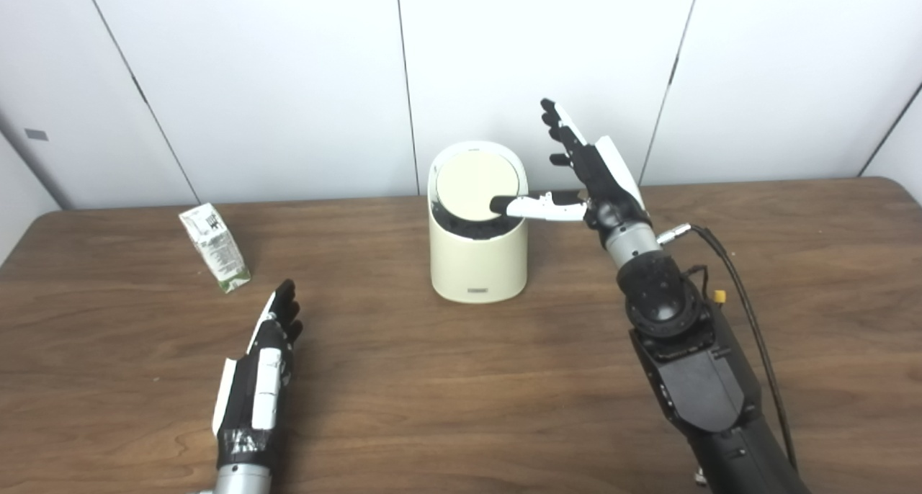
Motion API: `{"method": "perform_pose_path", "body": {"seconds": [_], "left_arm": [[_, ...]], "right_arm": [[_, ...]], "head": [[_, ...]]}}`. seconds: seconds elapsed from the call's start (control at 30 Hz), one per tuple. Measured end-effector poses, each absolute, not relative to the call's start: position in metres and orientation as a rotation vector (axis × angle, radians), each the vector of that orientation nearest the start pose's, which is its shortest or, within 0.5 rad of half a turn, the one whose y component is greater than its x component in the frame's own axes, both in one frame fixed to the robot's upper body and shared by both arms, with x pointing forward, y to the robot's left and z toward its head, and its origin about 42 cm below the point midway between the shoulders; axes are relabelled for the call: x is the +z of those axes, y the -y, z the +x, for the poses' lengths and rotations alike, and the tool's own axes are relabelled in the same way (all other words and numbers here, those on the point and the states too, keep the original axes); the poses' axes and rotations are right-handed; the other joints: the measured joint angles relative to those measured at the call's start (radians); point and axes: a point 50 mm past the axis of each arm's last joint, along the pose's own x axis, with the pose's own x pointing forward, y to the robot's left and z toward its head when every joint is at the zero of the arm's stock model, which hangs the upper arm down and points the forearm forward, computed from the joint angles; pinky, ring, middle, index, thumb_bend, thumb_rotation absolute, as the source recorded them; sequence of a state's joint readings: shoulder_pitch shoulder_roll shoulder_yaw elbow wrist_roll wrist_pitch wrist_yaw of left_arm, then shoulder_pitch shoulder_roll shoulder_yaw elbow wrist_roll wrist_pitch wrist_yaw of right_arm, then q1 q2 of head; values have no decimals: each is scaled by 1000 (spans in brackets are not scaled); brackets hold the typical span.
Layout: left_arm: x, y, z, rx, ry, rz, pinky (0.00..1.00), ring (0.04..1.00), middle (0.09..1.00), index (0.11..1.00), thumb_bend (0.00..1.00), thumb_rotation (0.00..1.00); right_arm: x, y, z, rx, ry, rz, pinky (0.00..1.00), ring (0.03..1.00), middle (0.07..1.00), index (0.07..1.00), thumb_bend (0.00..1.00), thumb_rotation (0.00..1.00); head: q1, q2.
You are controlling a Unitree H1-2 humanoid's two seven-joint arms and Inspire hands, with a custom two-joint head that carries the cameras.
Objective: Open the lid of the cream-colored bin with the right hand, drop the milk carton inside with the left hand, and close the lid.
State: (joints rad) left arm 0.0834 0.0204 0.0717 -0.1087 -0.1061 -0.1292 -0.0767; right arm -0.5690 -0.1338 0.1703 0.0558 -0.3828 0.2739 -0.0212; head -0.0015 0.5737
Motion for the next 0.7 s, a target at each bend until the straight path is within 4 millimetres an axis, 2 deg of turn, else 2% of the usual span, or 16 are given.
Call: {"method": "perform_pose_path", "body": {"seconds": [0.1, 0.23, 0.4, 0.53, 0.7], "left_arm": [[113, -238, 255, 24, 166, -53, 1000, 1000, 1000, 1000, 651, 926], [113, -237, 255, 27, 168, -48, 1000, 1000, 1000, 1000, 652, 921], [114, -235, 256, 21, 170, -49, 1000, 1000, 1000, 1000, 651, 910], [114, -235, 256, 19, 170, -50, 1000, 1000, 1000, 1000, 647, 912], [114, -234, 256, 18, 172, -50, 1000, 1000, 1000, 1000, 655, 917]], "right_arm": [[272, 160, 441, 48, 334, -599, 818, 921, 957, 949, 938, 353], [279, 151, 446, -5, 415, -651, 873, 946, 956, 922, 927, 335], [271, 139, 447, -33, 425, -676, 915, 950, 947, 917, 907, 350], [268, 134, 447, -44, 442, -733, 908, 932, 928, 903, 922, 391], [266, 130, 450, -40, 463, -792, 932, 967, 949, 912, 936, 352]], "head": [[3, 2], [3, 2], [3, 3], [6, 2], [8, 2]]}}
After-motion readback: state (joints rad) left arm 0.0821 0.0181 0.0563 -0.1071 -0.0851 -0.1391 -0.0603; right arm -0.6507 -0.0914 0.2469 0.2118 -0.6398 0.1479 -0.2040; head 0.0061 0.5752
